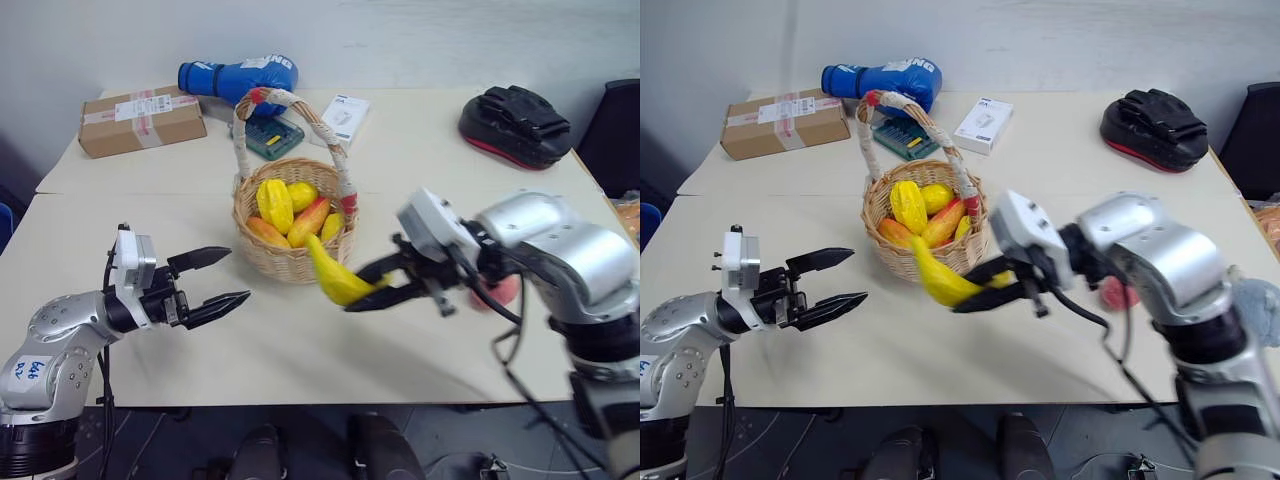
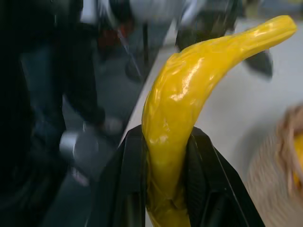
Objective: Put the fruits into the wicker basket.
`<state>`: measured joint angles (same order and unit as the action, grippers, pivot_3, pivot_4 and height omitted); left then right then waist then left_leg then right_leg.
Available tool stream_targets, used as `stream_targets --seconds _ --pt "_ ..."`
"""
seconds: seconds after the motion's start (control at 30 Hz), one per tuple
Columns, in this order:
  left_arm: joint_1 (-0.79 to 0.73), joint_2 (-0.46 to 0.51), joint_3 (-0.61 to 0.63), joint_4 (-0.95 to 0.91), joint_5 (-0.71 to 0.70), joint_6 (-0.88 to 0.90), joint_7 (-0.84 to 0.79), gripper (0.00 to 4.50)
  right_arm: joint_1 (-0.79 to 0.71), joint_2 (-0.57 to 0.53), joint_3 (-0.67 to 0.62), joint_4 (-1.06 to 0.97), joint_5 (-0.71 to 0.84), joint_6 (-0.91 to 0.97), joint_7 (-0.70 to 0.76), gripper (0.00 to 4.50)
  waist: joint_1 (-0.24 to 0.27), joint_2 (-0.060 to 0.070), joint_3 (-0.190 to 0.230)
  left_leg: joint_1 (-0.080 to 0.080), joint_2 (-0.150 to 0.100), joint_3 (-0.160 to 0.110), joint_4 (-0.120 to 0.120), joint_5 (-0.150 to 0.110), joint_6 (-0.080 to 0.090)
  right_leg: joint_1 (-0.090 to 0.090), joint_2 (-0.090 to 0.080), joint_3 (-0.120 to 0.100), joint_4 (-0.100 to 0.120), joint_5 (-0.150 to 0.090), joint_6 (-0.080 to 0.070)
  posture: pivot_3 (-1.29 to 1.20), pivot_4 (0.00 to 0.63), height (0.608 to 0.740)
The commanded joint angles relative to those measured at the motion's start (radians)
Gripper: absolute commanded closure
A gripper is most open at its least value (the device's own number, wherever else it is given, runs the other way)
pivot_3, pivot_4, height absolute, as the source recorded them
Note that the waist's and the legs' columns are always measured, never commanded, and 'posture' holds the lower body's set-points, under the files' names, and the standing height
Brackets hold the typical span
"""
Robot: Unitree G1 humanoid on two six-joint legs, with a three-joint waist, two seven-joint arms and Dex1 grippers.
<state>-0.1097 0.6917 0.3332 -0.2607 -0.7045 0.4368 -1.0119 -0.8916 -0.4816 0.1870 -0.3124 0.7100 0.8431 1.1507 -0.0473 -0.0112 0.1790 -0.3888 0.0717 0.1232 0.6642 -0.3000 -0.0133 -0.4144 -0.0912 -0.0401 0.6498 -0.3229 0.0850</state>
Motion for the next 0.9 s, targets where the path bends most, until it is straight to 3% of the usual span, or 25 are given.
stream_targets --seconds 0.03,0.33,0.5,0.6,0.7,0.77,0.9 --pt "0.004 0.004 0.031 -0.012 -0.023 -0.003 0.013 0.0 -0.107 0.178 -0.045 0.126 -0.068 -0.025 -0.277 3.88 -0.005 0.0 0.0 0.0 0.0 -0.001 0.0 0.001 -0.002 0.0 0.0 -0.001 0.002 -0.001 -0.002 0.0 0.15 0.74" --pt "0.011 0.002 0.035 -0.011 -0.014 -0.015 0.021 0.0 -0.16 0.214 0.107 0.274 -0.381 -0.037 -0.516 3.88 0.003 -0.003 -0.002 -0.004 -0.008 0.001 0.0 -0.001 0.004 -0.001 -0.006 -0.01 0.002 0.0 0.0 0.0 0.15 0.74" --pt "-0.009 0.007 0.025 0.005 -0.013 -0.012 0.012 0.0 -0.147 0.232 0.134 0.287 -0.448 -0.098 -0.525 2.22 -0.007 -0.003 -0.002 -0.004 -0.006 0.001 0.0 0.0 0.003 -0.001 -0.006 -0.011 0.002 0.0 0.0 0.0 0.15 0.74" --pt "-0.014 0.012 0.023 0.015 -0.011 -0.013 0.0 0.0 -0.122 0.219 0.1 0.227 -0.392 -0.11 -0.45 1.14 -0.01 -0.003 -0.002 -0.004 -0.005 0.001 -0.001 0.0 0.002 -0.001 -0.005 -0.012 0.001 0.0 0.0 0.0 0.15 0.74" --pt "-0.023 0.012 0.015 0.025 -0.006 -0.022 -0.013 0.0 -0.056 0.161 0.067 0.098 -0.276 -0.158 -0.265 0.14 -0.008 -0.003 -0.002 -0.004 -0.004 0.0 -0.002 0.0 0.002 -0.001 -0.004 -0.013 0.0 0.0 0.0 0.0 0.15 0.74" --pt "-0.029 0.011 0.001 0.025 -0.003 -0.026 -0.026 0.0 0.011 0.105 0.027 -0.004 -0.172 -0.165 -0.149 0.03 -0.005 -0.003 -0.002 -0.004 -0.004 0.0 -0.002 0.0 0.002 0.0 -0.004 -0.013 -0.002 0.0 0.0 0.0 0.15 0.74" --pt "-0.049 0.011 -0.039 0.023 0.006 -0.033 -0.06 0.0 0.192 0.018 -0.136 -0.165 -0.025 -0.128 -0.15 0.03 0.005 -0.004 -0.002 -0.004 -0.006 -0.001 -0.002 -0.001 0.005 0.003 -0.004 -0.014 -0.005 0.002 0.003 0.0 0.15 0.74"
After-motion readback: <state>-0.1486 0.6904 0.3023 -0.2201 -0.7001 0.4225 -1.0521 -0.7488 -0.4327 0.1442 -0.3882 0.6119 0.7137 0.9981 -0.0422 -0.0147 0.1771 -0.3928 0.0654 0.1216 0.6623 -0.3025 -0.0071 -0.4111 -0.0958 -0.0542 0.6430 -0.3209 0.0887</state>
